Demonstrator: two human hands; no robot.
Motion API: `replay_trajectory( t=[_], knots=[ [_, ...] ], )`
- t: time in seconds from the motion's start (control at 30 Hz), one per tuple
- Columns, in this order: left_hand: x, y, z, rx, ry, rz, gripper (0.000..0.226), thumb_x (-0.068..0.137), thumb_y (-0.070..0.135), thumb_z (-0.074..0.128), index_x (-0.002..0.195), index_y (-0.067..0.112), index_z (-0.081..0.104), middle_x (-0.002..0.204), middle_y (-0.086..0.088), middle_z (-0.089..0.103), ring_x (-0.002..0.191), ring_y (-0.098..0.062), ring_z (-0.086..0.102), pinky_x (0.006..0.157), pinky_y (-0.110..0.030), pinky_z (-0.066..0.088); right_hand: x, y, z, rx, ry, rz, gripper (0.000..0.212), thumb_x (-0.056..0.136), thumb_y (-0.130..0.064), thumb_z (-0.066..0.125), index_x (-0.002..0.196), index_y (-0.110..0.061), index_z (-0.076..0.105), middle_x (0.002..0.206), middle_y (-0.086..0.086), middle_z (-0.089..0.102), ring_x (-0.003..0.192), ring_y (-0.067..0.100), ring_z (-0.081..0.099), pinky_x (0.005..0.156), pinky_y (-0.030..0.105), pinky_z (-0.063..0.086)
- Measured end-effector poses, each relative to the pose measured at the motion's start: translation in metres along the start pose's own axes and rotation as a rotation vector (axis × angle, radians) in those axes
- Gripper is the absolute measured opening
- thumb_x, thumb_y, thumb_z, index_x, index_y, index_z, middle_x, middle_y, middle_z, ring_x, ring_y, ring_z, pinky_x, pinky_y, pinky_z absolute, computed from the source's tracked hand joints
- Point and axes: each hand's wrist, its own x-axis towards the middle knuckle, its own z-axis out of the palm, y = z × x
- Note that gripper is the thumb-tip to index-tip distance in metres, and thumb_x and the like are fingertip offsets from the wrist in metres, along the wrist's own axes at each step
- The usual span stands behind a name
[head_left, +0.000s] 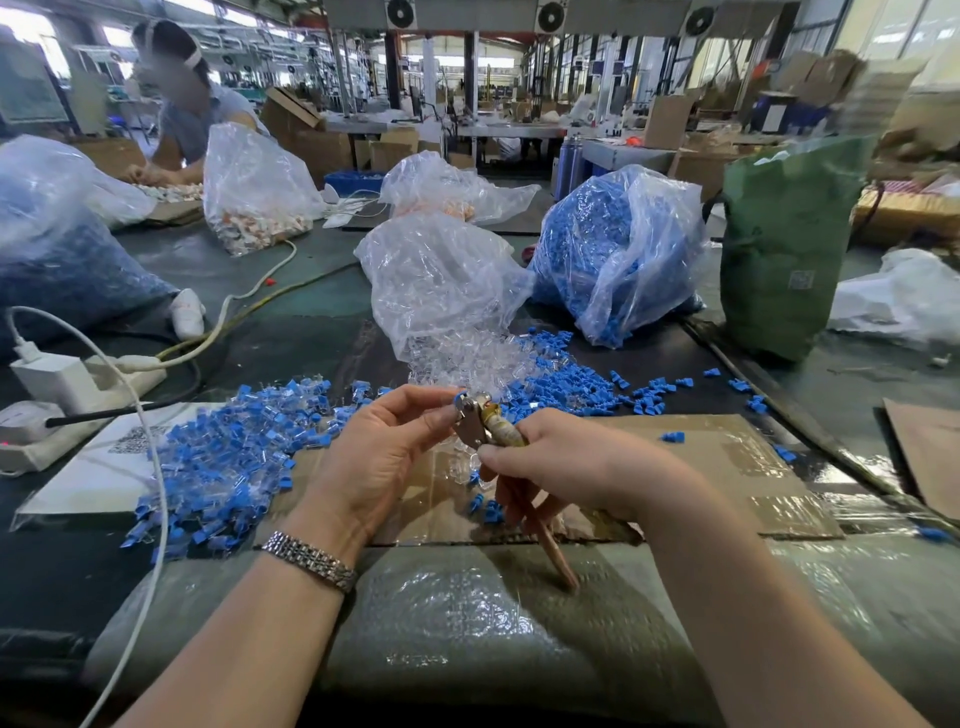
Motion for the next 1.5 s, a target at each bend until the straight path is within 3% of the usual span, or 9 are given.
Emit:
replay_trajectory(
  t=[0.43,0.57,0.67,0.77,0.9,1.03,1.27,1.4,1.5],
  knots=[
    [0.001,-0.005,-0.004,0.246,0.066,0.093,0.015,0.075,0.014,0.079,0.089,0.020,0.080,0.102,-0.010,0.078,0.101,-0.022,0.073,0.088,-0.028,0.057,0.007,0.005,0.009,-0.022,0.092,0.064,0.058,0.097,-0.058,0.051,0.091,-0.003,0.066,0.069,0.004,0.068,0.063,0.022,0.071,0.078,0.046,0.063],
    [0.005,-0.002,-0.018,0.778,0.503,0.297,0.019,0.089,0.007,0.074,0.090,0.025,0.071,0.096,0.004,0.073,0.095,-0.013,0.068,0.085,-0.028,0.055,0.005,0.019,-0.017,-0.184,0.290,0.112,0.047,0.094,-0.060,0.055,0.081,-0.015,0.061,0.067,-0.001,0.062,0.054,0.014,0.059,0.050,0.025,0.049],
    [0.002,0.000,-0.018,1.144,0.697,0.367,0.026,0.088,0.003,0.067,0.104,0.022,0.066,0.112,-0.004,0.058,0.107,-0.019,0.056,0.085,-0.026,0.044,0.011,0.038,-0.030,-0.468,0.497,0.222,0.042,0.094,-0.057,0.057,0.077,-0.019,0.054,0.077,0.001,0.062,0.066,0.018,0.058,0.054,0.030,0.038],
    [-0.003,0.000,-0.007,1.121,0.395,0.359,0.020,0.089,0.003,0.065,0.101,0.020,0.067,0.097,0.000,0.062,0.083,-0.003,0.058,0.067,-0.011,0.045,0.022,0.054,-0.027,-0.644,0.522,0.312,0.043,0.094,-0.058,0.058,0.087,-0.016,0.051,0.108,0.011,0.061,0.093,0.027,0.060,0.076,0.039,0.051],
    [-0.009,-0.002,0.001,1.126,0.018,0.192,0.012,0.091,0.006,0.068,0.091,0.019,0.068,0.085,0.004,0.064,0.069,0.011,0.056,0.062,-0.007,0.046,0.027,0.063,-0.018,-0.763,0.534,0.367,0.056,0.094,-0.060,0.056,0.124,-0.012,0.056,0.132,0.016,0.050,0.121,0.033,0.047,0.099,0.045,0.043],
    [-0.009,-0.004,-0.001,1.246,-0.012,0.190,0.008,0.090,0.015,0.071,0.088,0.022,0.068,0.086,0.007,0.065,0.073,0.010,0.056,0.063,-0.006,0.044,0.026,0.056,-0.014,-0.800,0.656,0.215,0.050,0.093,-0.059,0.058,0.125,-0.021,0.056,0.129,0.006,0.047,0.124,0.027,0.041,0.103,0.049,0.037],
    [-0.008,-0.005,-0.003,1.317,-0.028,0.146,0.004,0.088,0.025,0.077,0.088,0.026,0.073,0.091,0.011,0.068,0.086,-0.003,0.062,0.075,-0.015,0.049,0.029,0.043,0.003,-0.540,0.373,0.012,0.010,0.091,-0.028,0.073,0.101,-0.026,0.074,0.103,-0.005,0.071,0.095,0.016,0.064,0.091,0.041,0.056],
    [-0.007,-0.004,-0.004,1.074,0.036,0.075,0.005,0.088,0.024,0.078,0.092,0.024,0.074,0.080,0.004,0.074,0.073,0.001,0.067,0.063,-0.008,0.050,0.031,0.048,0.001,-0.383,0.512,-0.072,0.009,0.093,-0.020,0.071,0.089,-0.028,0.070,0.088,-0.011,0.068,0.083,0.006,0.064,0.082,0.031,0.058],
    [-0.006,0.001,-0.006,0.768,0.054,-0.017,0.010,0.085,0.019,0.078,0.094,0.020,0.076,0.087,0.000,0.078,0.078,-0.013,0.074,0.071,-0.024,0.058,0.031,0.045,0.001,0.017,0.597,-0.229,0.009,0.089,-0.021,0.075,0.084,-0.027,0.072,0.075,-0.010,0.071,0.072,0.001,0.067,0.071,0.017,0.055]
  ],
)
